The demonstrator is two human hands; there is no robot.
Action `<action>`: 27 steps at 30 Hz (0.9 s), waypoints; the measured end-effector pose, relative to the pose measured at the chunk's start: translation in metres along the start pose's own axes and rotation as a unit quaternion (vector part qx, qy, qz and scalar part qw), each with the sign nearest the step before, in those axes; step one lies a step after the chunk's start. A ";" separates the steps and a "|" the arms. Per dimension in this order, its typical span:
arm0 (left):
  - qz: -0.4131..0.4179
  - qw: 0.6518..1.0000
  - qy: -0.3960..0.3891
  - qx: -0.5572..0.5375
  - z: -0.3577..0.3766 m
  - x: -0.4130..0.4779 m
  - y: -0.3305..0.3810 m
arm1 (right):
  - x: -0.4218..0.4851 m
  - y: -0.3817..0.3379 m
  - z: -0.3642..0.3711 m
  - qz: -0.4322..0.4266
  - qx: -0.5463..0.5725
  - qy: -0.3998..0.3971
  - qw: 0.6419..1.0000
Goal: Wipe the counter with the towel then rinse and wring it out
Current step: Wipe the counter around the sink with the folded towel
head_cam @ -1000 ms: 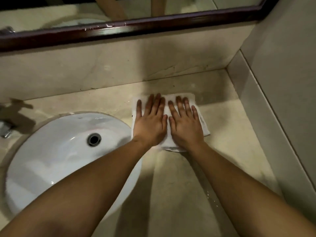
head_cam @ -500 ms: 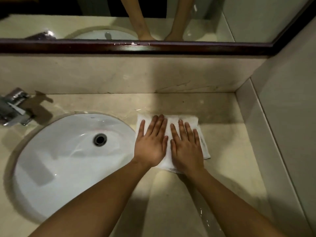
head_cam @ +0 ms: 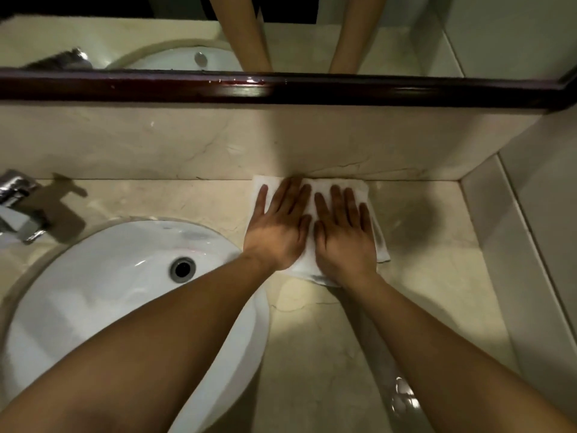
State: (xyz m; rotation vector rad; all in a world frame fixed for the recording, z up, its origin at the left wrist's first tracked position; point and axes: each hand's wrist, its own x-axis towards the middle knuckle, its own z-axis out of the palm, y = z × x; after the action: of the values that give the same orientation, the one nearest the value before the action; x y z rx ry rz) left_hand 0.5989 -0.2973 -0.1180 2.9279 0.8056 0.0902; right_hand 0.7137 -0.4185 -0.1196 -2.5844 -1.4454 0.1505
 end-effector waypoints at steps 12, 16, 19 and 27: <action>-0.034 0.998 0.036 -0.045 0.011 -0.002 0.001 | 0.000 0.000 0.000 0.001 0.012 -0.013 1.000; -0.031 0.997 0.040 -0.058 0.010 -0.005 -0.007 | 0.001 -0.005 0.006 0.000 0.009 0.007 1.000; -0.032 0.997 0.044 -0.062 0.010 -0.011 -0.024 | 0.004 -0.021 0.010 -0.003 0.007 0.009 1.000; -0.050 0.992 0.113 -0.039 0.007 -0.031 -0.082 | 0.017 -0.080 0.024 -0.029 -0.003 0.009 1.000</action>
State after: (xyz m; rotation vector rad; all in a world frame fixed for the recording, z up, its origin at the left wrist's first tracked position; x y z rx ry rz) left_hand 0.5312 -0.2441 -0.1355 2.8313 0.9529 0.4425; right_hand 0.6514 -0.3599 -0.1272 -2.5401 -1.5145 0.1154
